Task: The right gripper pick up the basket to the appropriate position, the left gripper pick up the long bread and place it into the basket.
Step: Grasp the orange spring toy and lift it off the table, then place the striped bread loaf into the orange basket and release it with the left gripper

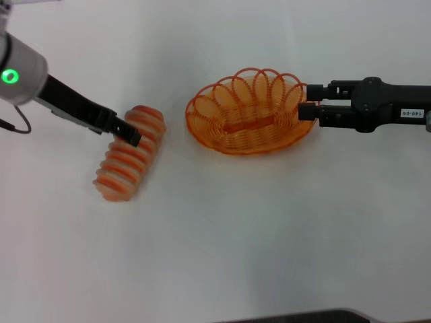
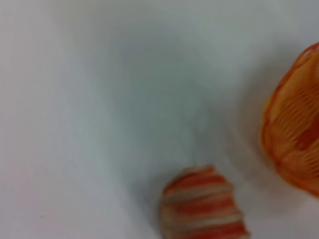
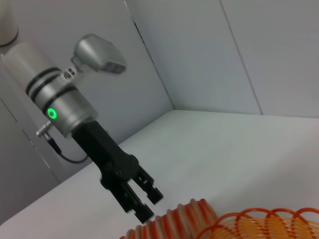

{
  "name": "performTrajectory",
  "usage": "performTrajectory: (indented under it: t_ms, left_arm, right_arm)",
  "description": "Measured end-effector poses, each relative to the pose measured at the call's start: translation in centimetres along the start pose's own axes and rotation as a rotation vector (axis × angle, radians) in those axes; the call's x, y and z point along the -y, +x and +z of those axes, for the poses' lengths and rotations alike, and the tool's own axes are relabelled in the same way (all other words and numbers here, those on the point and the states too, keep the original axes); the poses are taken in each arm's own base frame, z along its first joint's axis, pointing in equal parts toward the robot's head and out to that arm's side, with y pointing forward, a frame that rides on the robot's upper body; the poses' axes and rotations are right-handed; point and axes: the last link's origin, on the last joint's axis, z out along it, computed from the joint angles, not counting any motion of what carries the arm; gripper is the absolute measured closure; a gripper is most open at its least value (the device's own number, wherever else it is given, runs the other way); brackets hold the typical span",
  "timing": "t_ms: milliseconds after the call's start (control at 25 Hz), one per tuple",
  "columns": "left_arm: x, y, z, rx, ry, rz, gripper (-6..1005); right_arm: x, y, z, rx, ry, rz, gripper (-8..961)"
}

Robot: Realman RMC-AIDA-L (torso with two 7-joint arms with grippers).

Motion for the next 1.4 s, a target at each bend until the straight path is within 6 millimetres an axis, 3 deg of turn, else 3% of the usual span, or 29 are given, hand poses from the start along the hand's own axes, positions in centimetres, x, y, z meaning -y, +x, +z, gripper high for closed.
performTrajectory:
  t_ms: [400, 720, 1080, 1240, 1400]
  left_arm:
    - [-1.7, 0.5, 2.1, 0.083, 0.085, 0.043, 192]
    - [-2.4, 0.2, 3.2, 0.13, 0.049, 0.041, 276]
    - [-2.5, 0.4, 3.2, 0.106, 0.03, 0.049, 371]
    - [-2.3, 0.5, 3.0, 0.095, 0.036, 0.056, 458]
    - [-0.5, 0.4, 1.7, 0.059, 0.08, 0.046, 485]
  right_arm:
    - [-0.3, 0.1, 0.4, 0.006, -0.016, 0.004, 339]
    - [-0.4, 0.1, 0.7, 0.01, -0.021, 0.005, 340]
    - [-0.5, 0.1, 0.9, 0.01, -0.025, 0.005, 340]
    - [-0.5, 0.1, 0.9, 0.011, -0.026, 0.005, 340]
    - [-0.5, 0.2, 0.8, 0.013, -0.023, 0.007, 340]
